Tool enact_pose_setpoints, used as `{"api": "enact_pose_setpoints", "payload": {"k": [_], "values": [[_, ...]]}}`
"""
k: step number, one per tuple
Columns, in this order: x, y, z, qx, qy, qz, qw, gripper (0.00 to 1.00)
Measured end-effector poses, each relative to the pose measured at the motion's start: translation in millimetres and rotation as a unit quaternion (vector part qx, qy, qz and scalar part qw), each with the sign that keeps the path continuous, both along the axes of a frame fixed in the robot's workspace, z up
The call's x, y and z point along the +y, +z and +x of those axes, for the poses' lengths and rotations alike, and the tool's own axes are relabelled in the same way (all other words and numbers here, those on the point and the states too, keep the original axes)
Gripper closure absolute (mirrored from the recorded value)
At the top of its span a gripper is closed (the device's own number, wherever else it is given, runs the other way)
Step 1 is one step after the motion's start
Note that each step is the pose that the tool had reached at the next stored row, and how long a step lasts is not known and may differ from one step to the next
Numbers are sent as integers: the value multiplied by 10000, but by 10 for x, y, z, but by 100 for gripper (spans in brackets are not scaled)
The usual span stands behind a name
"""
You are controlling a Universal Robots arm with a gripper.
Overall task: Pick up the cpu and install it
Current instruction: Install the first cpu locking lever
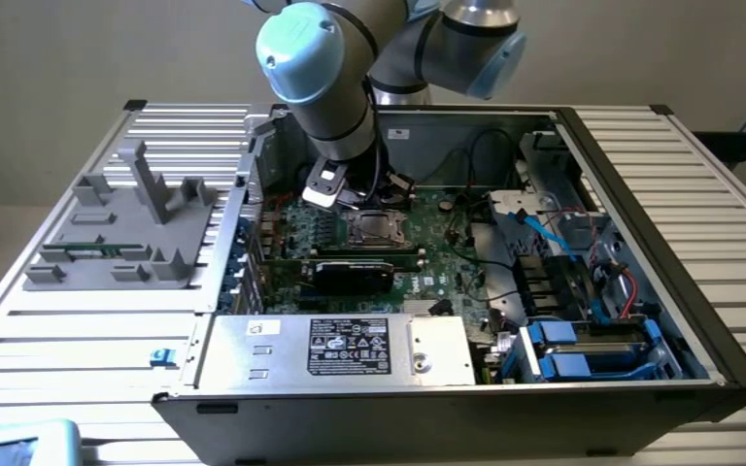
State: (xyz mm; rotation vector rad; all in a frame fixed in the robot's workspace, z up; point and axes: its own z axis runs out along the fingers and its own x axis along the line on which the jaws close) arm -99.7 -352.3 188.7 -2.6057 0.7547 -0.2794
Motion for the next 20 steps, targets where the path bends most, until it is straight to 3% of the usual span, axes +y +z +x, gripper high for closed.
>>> {"api": "enact_pose_setpoints", "payload": {"k": [20], "values": [[0,-14,3,2,-5,0,10000,88]]}}
